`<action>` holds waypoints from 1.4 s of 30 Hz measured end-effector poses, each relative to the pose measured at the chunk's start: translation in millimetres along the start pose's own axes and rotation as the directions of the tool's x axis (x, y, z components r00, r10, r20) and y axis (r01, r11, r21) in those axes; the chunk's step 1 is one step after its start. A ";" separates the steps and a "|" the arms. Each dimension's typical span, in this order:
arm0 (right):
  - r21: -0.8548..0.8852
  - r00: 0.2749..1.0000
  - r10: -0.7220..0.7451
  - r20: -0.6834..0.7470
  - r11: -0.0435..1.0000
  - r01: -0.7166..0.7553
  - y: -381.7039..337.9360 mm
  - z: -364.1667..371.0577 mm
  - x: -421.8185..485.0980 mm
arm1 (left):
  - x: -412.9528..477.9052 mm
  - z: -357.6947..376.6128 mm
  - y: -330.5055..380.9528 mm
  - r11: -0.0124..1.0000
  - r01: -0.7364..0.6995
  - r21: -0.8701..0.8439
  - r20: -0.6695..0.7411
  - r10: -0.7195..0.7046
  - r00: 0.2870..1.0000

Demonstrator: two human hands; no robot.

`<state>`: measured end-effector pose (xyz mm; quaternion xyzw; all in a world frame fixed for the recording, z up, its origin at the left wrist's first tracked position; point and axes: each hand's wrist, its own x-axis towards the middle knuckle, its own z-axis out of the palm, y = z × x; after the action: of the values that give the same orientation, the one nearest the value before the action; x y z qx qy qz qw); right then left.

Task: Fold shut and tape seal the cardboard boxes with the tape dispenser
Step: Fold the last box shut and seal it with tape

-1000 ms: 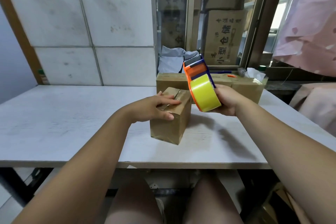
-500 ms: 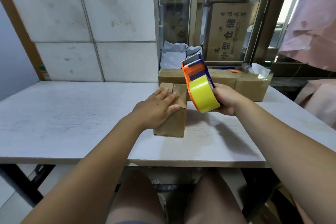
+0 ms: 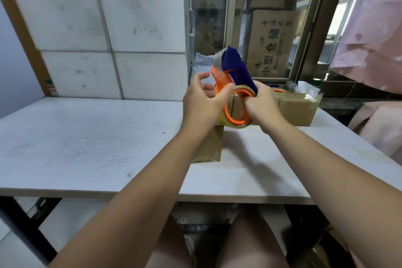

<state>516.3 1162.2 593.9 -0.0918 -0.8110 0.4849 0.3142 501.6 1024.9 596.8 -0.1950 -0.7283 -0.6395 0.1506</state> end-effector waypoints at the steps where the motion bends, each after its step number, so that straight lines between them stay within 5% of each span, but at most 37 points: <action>1: -0.046 0.999 -0.034 -0.043 0.998 0.032 -3.3 1.1 -1.2 | 1.4 6.3 5.8 0.999 0.025 0.044 0.004 -0.025 1.000; 3: -0.089 0.988 -0.098 -0.121 0.992 0.088 -7.7 1.6 -4.0 | 3.1 13.5 13.4 0.996 0.070 0.058 -0.024 -0.069 0.997; 7: -0.183 0.943 -0.244 -0.226 0.961 0.205 -13.4 0.3 -15.2 | 6.0 16.8 17.2 0.946 0.236 -0.222 -0.048 -0.252 0.967; 13: -0.138 0.948 -0.233 -0.215 0.969 0.207 -16.4 -6.9 -19.6 | 9.9 7.8 3.7 0.815 0.272 -0.511 -0.107 -0.375 0.921; 24: -0.353 0.929 -0.367 0.042 0.865 0.357 -9.9 -8.2 -18.2 | 7.8 -24.8 -25.7 0.882 0.285 -0.375 -0.101 -0.344 0.933; 29: -0.471 0.912 -0.373 0.168 0.783 0.407 -9.1 -4.8 -14.8 | 4.5 -32.6 -25.5 0.837 0.347 -0.424 -0.052 -0.405 0.913; 33: -0.436 0.918 -0.350 0.185 0.808 0.396 -9.0 -5.1 -16.2 | 5.0 -31.9 -22.9 0.774 0.373 -0.512 -0.018 -0.444 0.896; 38: -0.359 0.949 -0.260 0.180 0.881 0.309 -11.0 -10.3 -19.3 | 7.2 -30.2 -21.1 0.844 0.338 -0.415 -0.123 -0.420 0.899; 42: -0.284 0.964 -0.208 0.167 0.926 0.249 -14.8 -18.4 -16.1 | 5.5 -36.2 -23.1 0.808 0.364 -0.463 -0.117 -0.463 0.879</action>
<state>542.3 1160.7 605.7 -0.0109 -0.8999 0.3200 0.2960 484.7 987.1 584.2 0.0147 -0.5733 -0.8181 0.0417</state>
